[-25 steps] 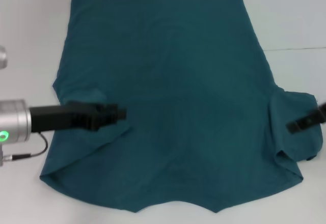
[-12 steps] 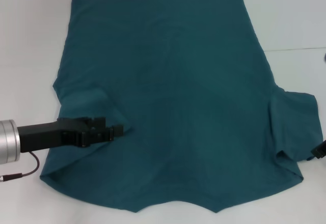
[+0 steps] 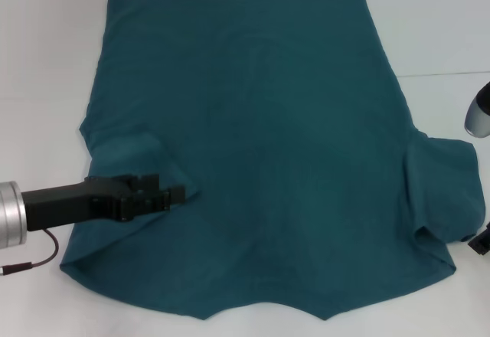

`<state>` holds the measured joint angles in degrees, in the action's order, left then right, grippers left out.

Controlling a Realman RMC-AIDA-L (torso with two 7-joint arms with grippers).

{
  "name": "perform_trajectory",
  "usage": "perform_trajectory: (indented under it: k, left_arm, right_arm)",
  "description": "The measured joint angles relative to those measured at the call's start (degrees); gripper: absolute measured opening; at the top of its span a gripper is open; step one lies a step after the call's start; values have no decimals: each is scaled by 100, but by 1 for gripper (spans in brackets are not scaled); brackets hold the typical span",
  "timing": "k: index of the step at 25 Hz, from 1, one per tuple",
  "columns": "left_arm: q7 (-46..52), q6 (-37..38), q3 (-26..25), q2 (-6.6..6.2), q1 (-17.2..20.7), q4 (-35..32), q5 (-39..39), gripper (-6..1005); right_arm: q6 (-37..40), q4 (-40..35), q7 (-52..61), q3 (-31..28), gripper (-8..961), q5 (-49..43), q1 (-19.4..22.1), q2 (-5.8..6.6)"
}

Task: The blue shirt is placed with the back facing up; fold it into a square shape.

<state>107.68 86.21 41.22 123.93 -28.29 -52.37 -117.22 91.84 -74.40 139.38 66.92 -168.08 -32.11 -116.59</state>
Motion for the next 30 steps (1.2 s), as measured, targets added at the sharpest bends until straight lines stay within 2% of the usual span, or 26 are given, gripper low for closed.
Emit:
perform_trajectory:
  k: [10, 15, 30]
  left_arm:
    - [-77, -30, -26, 0, 51, 88, 4, 717]
    - [-131, -88, -28, 0, 52, 234, 2, 715]
    - [-163, -184, -24, 6, 51, 315, -4, 718]
  right_arm:
    - [-424, 175, 70, 353, 865, -6, 46, -20]
    - [-593, 372, 189, 512, 858, -15, 45, 7]
    - [-1182, 791, 340, 638, 849, -14, -34, 47]
